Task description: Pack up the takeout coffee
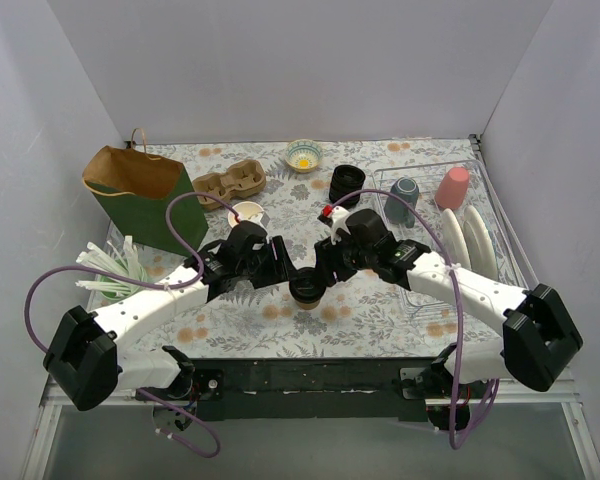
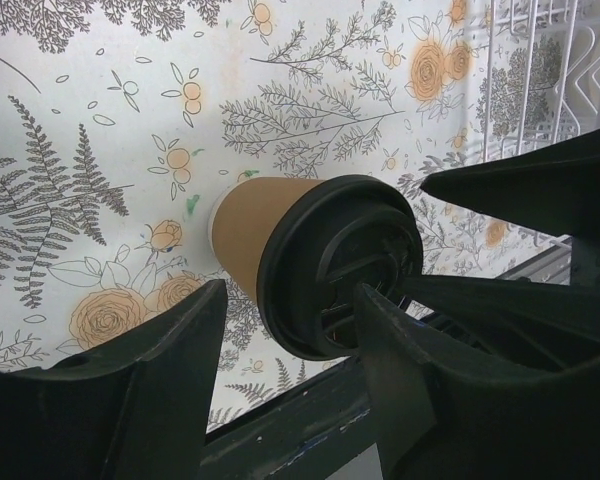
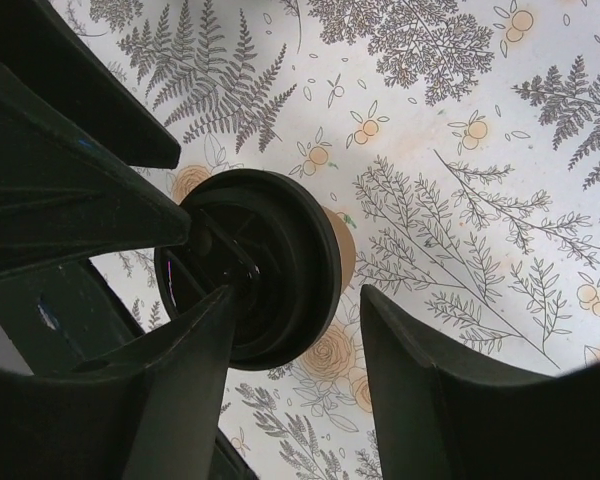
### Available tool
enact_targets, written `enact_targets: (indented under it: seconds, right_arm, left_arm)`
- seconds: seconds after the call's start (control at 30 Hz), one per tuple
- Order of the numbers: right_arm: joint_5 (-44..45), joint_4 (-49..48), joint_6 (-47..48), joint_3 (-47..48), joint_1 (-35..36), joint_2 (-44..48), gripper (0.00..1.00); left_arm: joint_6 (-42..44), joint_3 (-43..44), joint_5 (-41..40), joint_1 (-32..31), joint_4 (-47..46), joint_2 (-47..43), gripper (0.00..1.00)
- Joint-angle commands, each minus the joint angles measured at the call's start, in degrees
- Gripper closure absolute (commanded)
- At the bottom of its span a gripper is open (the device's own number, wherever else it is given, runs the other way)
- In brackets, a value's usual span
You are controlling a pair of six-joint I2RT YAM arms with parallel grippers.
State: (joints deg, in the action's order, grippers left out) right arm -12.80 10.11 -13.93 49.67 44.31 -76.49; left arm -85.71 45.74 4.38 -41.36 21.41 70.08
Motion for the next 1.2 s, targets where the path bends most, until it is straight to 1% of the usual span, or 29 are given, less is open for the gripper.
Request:
enact_targets:
  seconds: [0.0, 0.1, 0.13, 0.2, 0.3, 0.4, 0.8, 1.0, 1.17]
  right_arm:
    - [-0.9, 1.0, -0.2, 2.4, -0.5, 3.1, 0.39]
    - [-0.6, 1.3, -0.4, 1.6, -0.9, 4.9, 0.42]
    - [-0.2, 1.5, -0.3, 1.4, -1.0, 5.3, 0.45]
    - [0.4, 1.8, 0.0, 0.6, -1.1, 6.3, 0.48]
    - [1.6, 2.4, 0.0, -0.4, -1.2, 6.4, 0.54]
    - [2.0, 2.3, -0.3, -1.0, -1.2, 5.9, 0.57]
    - [0.8, -0.5, -3.1, -4.7, -1.2, 3.5, 0.61]
    - [4.5, -1.4, -5.2, -9.7, -1.2, 3.0, 0.66]
    - [7.7, -0.6, -7.0, -12.1, -1.3, 3.4, 0.68]
  left_arm:
    - [1.1, -1.3, 1.6, 0.1, -1.8, 0.0, 0.47]
    - [0.8, -1.9, 1.5, 0.1, -2.4, -0.1, 0.47]
    - [0.8, -2.2, 1.4, 0.1, -2.5, -0.2, 0.47]
    - [0.8, -2.5, 1.2, 0.1, -2.5, 0.0, 0.47]
    - [0.7, -2.8, 1.2, 0.1, -2.7, 0.1, 0.47]
    - [0.6, -3.3, 1.0, 0.1, -2.9, 0.1, 0.47]
    - [-0.3, -5.1, -0.1, 0.1, -3.8, 0.3, 0.47]
    - [-2.3, -9.1, -1.4, 0.1, -5.9, 2.1, 0.49]
    - [-2.6, -11.2, -3.0, 0.0, -6.0, 3.4, 0.50]
